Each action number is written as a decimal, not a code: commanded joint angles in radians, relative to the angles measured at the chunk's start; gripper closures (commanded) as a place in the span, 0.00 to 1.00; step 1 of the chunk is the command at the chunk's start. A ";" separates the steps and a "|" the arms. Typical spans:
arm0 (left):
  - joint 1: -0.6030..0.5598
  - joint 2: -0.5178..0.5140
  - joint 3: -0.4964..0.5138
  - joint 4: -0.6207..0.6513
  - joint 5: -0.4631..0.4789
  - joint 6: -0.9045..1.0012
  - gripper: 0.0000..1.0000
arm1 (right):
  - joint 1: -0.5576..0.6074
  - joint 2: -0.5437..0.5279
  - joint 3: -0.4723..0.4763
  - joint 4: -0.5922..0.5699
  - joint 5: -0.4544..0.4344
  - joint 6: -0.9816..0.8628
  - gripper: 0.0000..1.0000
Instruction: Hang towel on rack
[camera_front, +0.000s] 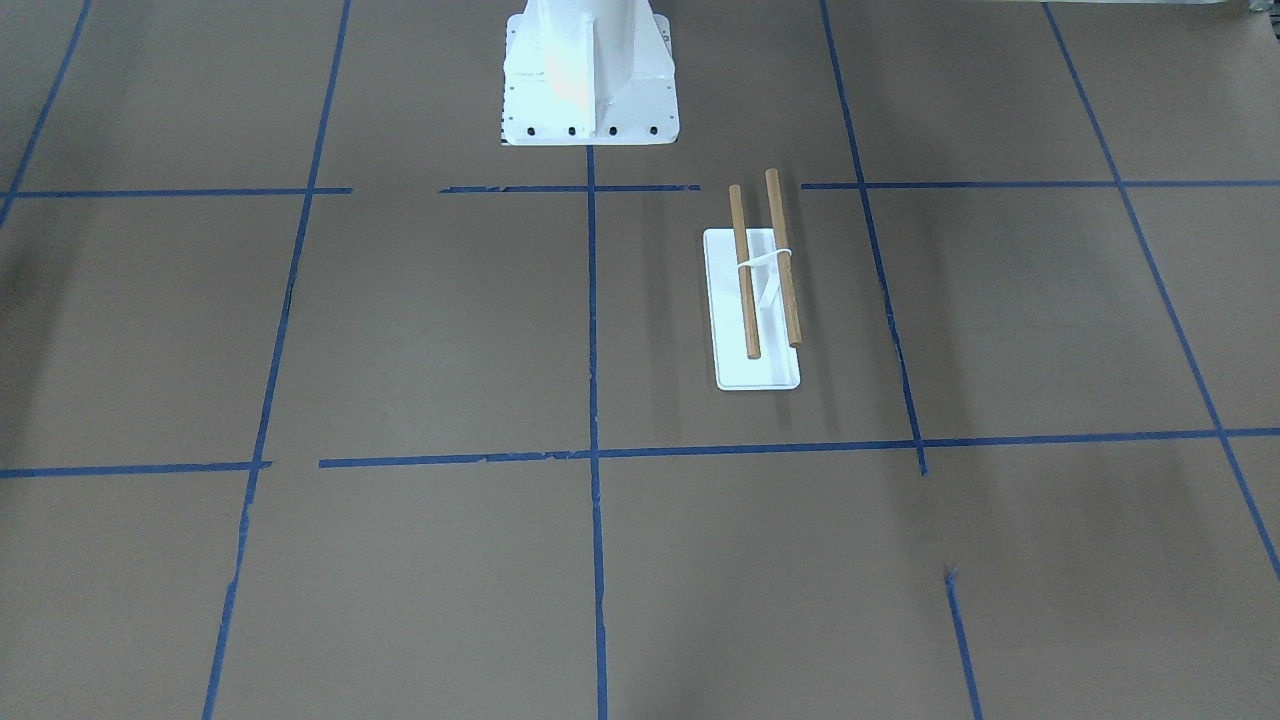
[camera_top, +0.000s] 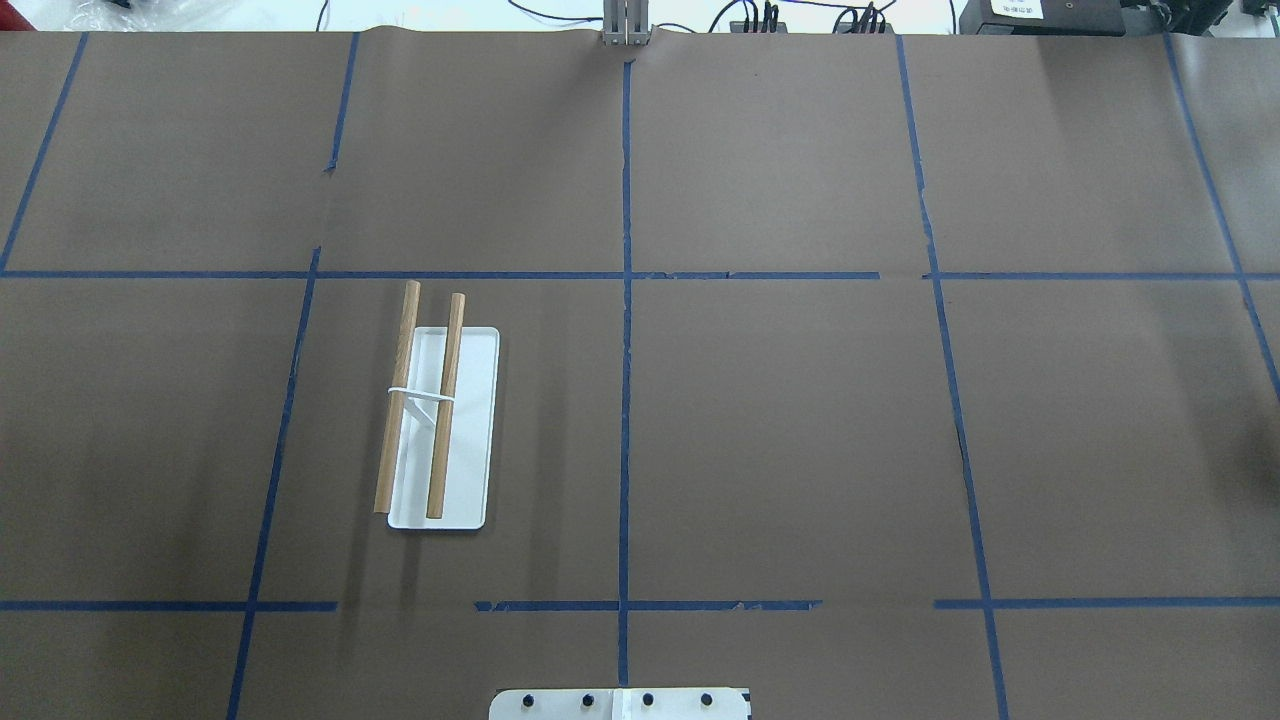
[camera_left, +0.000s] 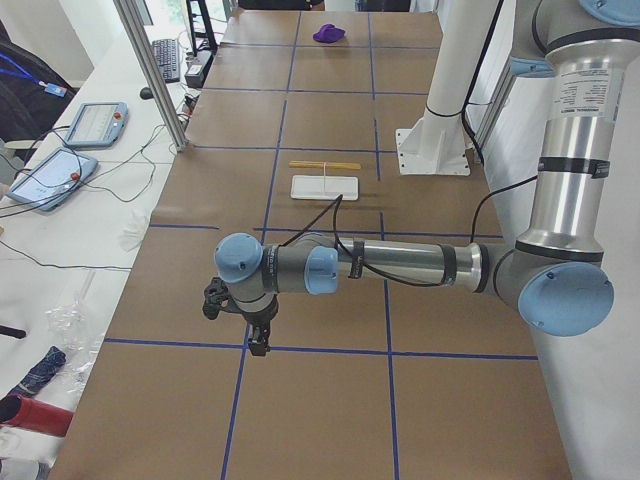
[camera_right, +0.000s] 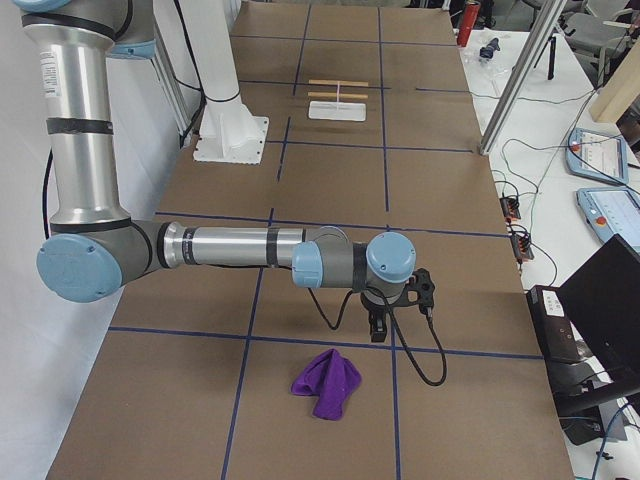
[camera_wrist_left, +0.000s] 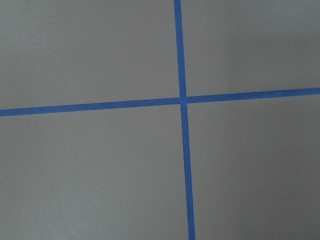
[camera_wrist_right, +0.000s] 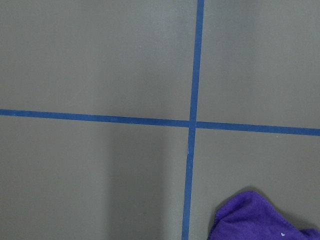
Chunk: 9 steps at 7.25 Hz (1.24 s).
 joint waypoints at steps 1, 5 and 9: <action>0.000 -0.003 -0.003 0.000 -0.001 0.001 0.00 | 0.000 0.000 -0.003 0.000 0.001 -0.001 0.00; 0.003 -0.053 -0.093 0.000 -0.003 -0.110 0.00 | -0.003 0.012 -0.006 0.073 0.002 0.001 0.00; 0.003 -0.058 -0.104 -0.002 -0.005 -0.115 0.00 | -0.075 -0.060 -0.257 0.418 -0.039 -0.002 0.00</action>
